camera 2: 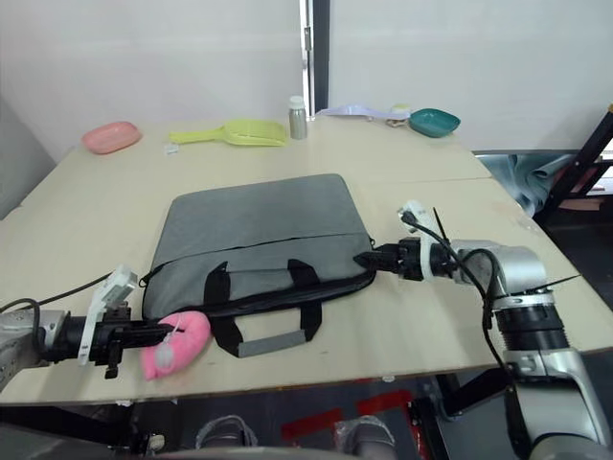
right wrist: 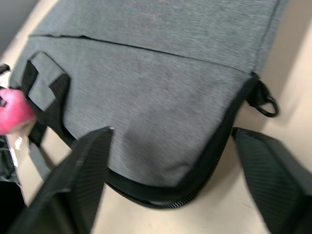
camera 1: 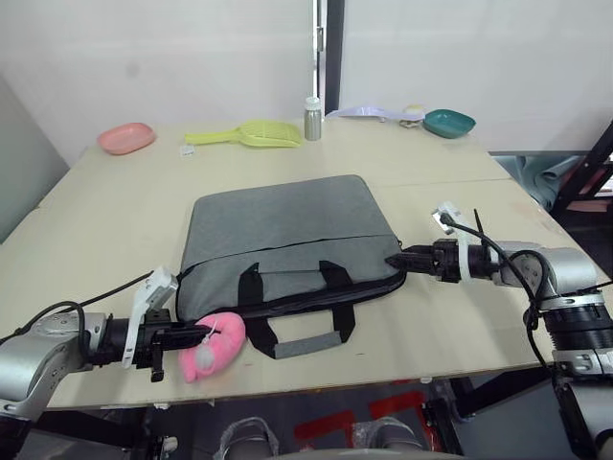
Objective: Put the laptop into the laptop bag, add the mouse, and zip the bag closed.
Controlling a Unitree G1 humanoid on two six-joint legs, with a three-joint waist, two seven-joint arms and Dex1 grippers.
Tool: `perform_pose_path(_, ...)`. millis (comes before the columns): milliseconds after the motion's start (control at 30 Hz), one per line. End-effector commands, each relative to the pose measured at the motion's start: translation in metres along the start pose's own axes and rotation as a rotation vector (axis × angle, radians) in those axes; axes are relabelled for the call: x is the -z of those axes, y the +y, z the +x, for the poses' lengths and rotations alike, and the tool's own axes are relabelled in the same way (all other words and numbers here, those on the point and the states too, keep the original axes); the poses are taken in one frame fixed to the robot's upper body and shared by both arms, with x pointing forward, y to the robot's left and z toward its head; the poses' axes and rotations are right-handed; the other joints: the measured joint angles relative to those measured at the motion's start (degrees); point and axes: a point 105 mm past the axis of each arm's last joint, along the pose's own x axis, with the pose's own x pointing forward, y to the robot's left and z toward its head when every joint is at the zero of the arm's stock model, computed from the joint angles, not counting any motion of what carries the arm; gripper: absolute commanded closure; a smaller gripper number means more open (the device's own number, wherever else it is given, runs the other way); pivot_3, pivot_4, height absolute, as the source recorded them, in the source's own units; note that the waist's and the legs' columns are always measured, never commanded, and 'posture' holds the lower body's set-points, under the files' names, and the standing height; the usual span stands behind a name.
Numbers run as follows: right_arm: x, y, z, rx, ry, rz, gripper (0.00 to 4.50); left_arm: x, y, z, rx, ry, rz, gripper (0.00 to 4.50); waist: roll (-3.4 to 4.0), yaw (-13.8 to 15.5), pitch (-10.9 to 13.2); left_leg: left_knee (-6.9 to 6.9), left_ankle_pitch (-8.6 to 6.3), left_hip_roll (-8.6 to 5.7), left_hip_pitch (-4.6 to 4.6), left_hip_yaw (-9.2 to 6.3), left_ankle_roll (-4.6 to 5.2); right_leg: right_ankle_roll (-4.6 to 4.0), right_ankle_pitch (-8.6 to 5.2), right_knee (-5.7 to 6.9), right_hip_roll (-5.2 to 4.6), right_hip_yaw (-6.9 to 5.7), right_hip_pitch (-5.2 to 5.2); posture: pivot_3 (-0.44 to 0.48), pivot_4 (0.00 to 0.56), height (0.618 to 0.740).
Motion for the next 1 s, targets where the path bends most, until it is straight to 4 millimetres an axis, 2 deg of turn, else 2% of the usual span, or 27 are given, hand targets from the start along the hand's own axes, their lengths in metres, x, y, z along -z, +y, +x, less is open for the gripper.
perform_pose_path(33,-0.01,0.004,-0.01,-0.013,-0.051,0.007,1.93,0.008,0.008,-0.004,-0.056,0.048,-0.01,4.5,0.0,0.3,0.0,0.0,0.0,0.0,0.01,0.0,0.0,0.0,0.0,0.0,0.0,0.0,0.0,0.0,0.15,0.74)
perform_pose_path(133,-0.008,0.006,-0.013,-0.021,-0.052,0.033,2.95,0.01,0.006,-0.003,-0.05,0.053,-0.011,4.5,0.0,0.4,0.0,-0.01,0.0,0.0,-0.01,-0.01,0.0,0.0,0.0,0.0,0.0,-0.03,0.0,0.0,0.15,0.74)
perform_pose_path(267,-0.001,0.018,-0.01,-0.06,-0.047,0.059,4.34,0.009,0.008,-0.004,-0.06,0.045,-0.002,4.5,0.0,0.5,0.0,-0.02,0.0,0.0,0.0,-0.01,0.0,0.0,0.0,0.0,0.01,-0.02,0.0,0.0,0.15,0.74)
perform_pose_path(300,0.002,0.022,-0.008,-0.066,-0.045,0.065,4.49,0.008,0.009,-0.004,-0.068,0.042,0.002,4.5,0.0,0.5,0.0,-0.02,0.0,0.0,-0.01,-0.01,0.0,0.0,0.0,0.0,0.01,-0.02,-0.01,0.0,0.15,0.74)
perform_pose_path(433,0.012,0.036,-0.005,-0.094,-0.041,0.102,4.49,0.003,0.018,-0.011,-0.101,0.032,0.011,4.5,0.01,0.5,0.0,-0.01,0.0,0.01,0.02,0.0,0.0,0.0,0.0,0.03,0.01,0.0,-0.01,0.0,0.15,0.74)
perform_pose_path(600,0.014,0.047,0.001,-0.097,-0.081,0.128,4.49,0.0,0.024,-0.014,-0.117,0.029,0.02,4.5,0.02,0.6,0.0,0.04,0.0,0.0,0.08,-0.01,-0.01,0.01,0.0,0.13,0.01,0.03,0.01,0.0,0.15,0.74)
perform_pose_path(767,0.012,0.053,0.006,-0.096,-0.117,0.151,4.49,-0.002,0.026,-0.013,-0.114,0.026,0.026,4.5,0.02,0.4,0.0,0.04,0.01,0.0,0.08,-0.02,-0.02,0.01,0.0,0.21,0.0,0.03,-0.01,0.0,0.15,0.74)
perform_pose_path(1000,0.02,0.056,0.007,-0.084,-0.103,0.133,4.49,-0.009,0.018,-0.003,-0.059,0.007,0.033,4.5,0.03,0.8,0.0,0.04,0.01,-0.01,0.07,-0.03,-0.04,0.02,-0.01,0.19,-0.01,0.02,-0.01,0.0,0.15,0.74)
